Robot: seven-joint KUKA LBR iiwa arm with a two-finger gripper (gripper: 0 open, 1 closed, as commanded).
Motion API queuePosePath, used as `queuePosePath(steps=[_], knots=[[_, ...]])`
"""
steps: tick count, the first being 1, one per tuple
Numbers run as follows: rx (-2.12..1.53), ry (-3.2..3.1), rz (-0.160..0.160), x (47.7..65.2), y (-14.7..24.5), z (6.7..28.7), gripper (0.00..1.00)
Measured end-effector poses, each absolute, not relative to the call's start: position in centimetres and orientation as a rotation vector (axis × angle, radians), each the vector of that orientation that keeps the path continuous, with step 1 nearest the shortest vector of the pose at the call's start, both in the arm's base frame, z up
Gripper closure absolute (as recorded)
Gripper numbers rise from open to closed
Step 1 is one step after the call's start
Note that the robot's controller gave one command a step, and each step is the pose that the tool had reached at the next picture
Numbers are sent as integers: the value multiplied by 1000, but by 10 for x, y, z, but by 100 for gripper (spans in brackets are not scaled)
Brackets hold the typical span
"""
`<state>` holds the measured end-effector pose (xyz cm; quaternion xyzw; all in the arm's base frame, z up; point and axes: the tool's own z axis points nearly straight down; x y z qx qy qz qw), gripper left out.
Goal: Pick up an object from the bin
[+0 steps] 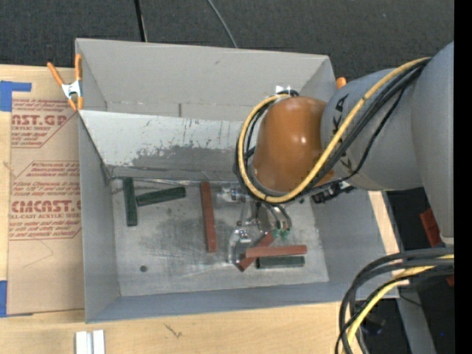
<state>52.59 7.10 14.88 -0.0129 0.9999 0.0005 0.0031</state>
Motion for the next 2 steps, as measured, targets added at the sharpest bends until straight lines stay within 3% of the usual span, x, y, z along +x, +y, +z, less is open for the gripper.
queuePosePath(steps=[1, 2], knots=[[-197, 3144, 2, 539, 23, 72, 100], [-194, 3127, 3, 543, 23, 72, 0]])
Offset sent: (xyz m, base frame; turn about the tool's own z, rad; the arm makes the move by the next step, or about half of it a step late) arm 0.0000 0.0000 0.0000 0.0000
